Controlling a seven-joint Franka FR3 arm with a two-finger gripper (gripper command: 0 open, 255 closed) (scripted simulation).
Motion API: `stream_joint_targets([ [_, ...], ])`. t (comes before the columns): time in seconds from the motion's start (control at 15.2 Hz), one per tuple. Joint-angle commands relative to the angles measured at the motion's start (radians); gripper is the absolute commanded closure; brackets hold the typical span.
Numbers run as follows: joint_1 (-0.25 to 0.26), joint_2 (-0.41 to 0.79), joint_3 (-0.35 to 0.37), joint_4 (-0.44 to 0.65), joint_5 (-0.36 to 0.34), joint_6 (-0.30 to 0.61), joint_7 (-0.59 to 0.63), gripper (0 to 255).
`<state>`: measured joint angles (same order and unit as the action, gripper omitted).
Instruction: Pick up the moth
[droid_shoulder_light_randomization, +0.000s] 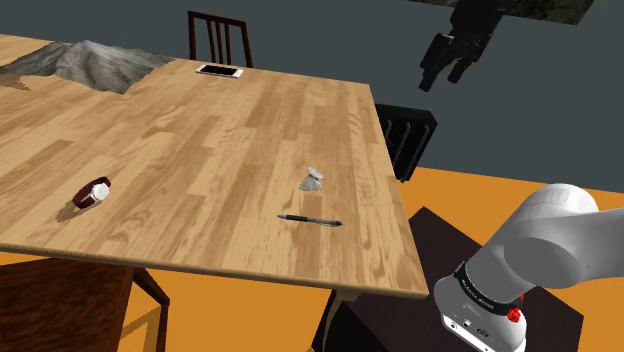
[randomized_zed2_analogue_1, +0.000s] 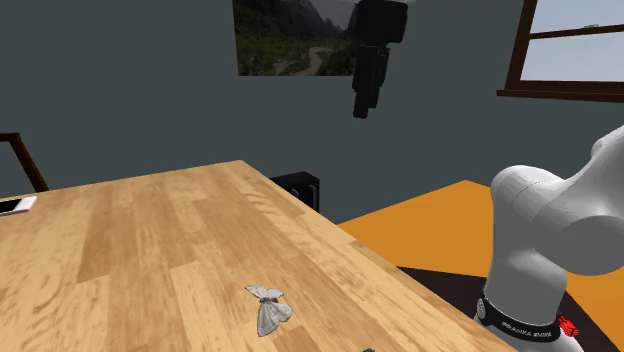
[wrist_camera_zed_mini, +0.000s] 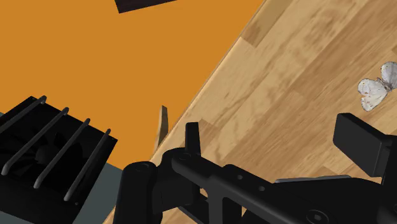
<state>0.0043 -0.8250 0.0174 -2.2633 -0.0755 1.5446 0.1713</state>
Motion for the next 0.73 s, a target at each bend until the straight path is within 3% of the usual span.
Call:
stream_joint_targets([
  [0.0, 0.000, 0.000, 0.000, 0.000, 0.000, 0.000, 0.000, 0],
  [0.66, 0.016, -0.030, 0.245, -0.230, 0.108, 0.293, 0.329, 0],
])
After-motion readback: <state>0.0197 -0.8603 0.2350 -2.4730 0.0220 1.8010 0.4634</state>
